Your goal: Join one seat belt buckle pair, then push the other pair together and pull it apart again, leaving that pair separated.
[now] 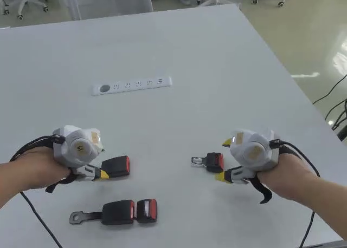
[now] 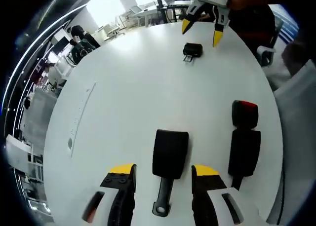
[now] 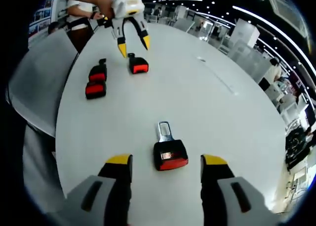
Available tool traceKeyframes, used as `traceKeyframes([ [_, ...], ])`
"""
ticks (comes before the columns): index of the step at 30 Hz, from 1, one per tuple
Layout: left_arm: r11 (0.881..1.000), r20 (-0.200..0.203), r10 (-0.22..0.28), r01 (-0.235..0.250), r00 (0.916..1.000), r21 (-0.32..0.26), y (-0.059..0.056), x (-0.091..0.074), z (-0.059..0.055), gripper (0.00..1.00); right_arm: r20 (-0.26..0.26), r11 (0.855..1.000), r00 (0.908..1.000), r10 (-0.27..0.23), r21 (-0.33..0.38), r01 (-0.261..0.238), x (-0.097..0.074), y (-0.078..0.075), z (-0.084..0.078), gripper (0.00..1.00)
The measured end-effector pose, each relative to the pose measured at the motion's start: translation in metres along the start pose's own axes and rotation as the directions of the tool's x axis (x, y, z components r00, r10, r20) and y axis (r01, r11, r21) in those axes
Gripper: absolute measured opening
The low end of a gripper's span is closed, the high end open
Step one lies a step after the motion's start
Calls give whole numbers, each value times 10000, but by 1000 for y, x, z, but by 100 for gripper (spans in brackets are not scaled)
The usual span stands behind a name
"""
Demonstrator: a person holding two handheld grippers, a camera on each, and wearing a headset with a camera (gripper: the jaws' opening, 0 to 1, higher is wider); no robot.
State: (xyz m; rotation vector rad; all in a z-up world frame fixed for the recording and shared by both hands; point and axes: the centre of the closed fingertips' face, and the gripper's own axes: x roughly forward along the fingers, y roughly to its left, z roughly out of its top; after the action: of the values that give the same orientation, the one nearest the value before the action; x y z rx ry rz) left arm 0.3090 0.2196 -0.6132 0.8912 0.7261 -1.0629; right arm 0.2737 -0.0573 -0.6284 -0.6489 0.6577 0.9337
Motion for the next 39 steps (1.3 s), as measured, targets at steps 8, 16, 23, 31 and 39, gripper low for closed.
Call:
traceKeyframes([
  [8,9850,965,1053,-904,9897,-1471,-40,-54,-9,57,1284,9957,9908,-421,878,309,-36,40,24,77],
  [16,9502,1551,1383,-869,9782,-2992,-91,-91,-43,81,1415,9799,9890,-440,1991,151,-62,74,10,88],
  [23,9001,907,1967,-1431,9763,-4116,-109,-99,-86,100,1506,9668,9861,-709,2538,308,-77,82,6,99],
  [31,8739,779,2419,-1823,9672,-4506,-108,-103,-94,100,1775,9576,9808,-807,2870,268,-73,91,12,100],
  [39,8817,730,2165,-1629,9736,-4429,-116,-96,-90,100,1674,9324,9783,-1225,3570,557,-63,89,8,100],
])
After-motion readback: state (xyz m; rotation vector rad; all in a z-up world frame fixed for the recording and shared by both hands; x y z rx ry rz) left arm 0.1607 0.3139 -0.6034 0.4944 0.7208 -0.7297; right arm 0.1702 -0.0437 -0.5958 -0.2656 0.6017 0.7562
